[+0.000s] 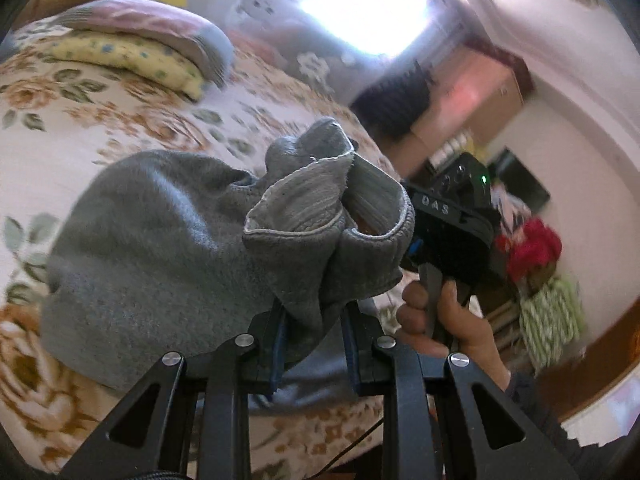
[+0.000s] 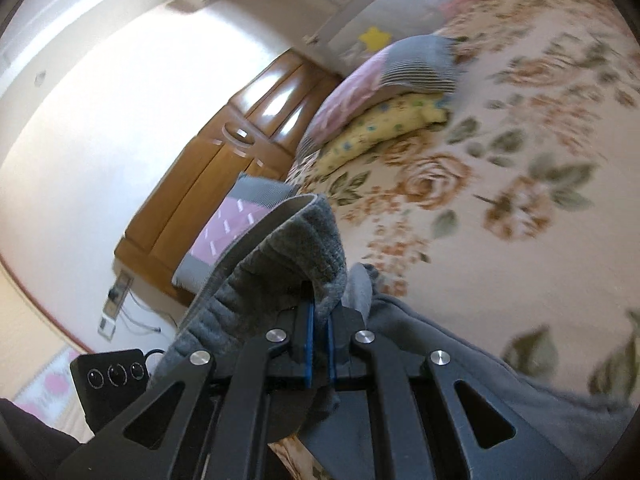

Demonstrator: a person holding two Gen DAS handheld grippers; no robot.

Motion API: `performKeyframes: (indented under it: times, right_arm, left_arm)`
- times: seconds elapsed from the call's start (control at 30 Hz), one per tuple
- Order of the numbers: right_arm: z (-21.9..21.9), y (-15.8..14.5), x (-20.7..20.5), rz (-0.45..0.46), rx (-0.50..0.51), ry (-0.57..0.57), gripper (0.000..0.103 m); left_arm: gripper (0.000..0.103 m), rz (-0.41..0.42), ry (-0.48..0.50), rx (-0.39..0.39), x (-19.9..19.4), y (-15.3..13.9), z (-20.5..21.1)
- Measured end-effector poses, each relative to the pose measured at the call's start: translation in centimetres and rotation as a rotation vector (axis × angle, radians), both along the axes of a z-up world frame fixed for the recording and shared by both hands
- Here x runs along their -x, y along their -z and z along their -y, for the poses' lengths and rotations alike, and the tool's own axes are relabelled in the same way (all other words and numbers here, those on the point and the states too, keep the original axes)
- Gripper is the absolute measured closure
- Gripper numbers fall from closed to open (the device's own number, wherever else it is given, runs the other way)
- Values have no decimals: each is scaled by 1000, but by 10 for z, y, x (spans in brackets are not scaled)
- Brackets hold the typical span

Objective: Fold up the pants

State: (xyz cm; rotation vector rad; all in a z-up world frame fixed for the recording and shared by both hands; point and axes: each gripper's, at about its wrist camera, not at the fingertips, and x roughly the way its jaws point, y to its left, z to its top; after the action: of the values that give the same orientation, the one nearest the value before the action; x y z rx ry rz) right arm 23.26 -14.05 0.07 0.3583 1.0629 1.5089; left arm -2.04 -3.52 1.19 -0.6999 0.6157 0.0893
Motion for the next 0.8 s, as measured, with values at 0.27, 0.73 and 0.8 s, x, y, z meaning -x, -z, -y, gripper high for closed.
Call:
performKeyframes:
  times: [0.27,0.73,0.8]
  right_arm:
    - [46,35,-22,-51,22,73,97]
    - [96,67,-39,-94,35,162,97]
    - [102,72,-40,-97,48,175,97]
  left_arm:
    - [80,-81,99,-37,-27,15,37]
    - [80,-134,199,-123,-50,26,72]
    - [80,-157,219,-139,-54,32,78]
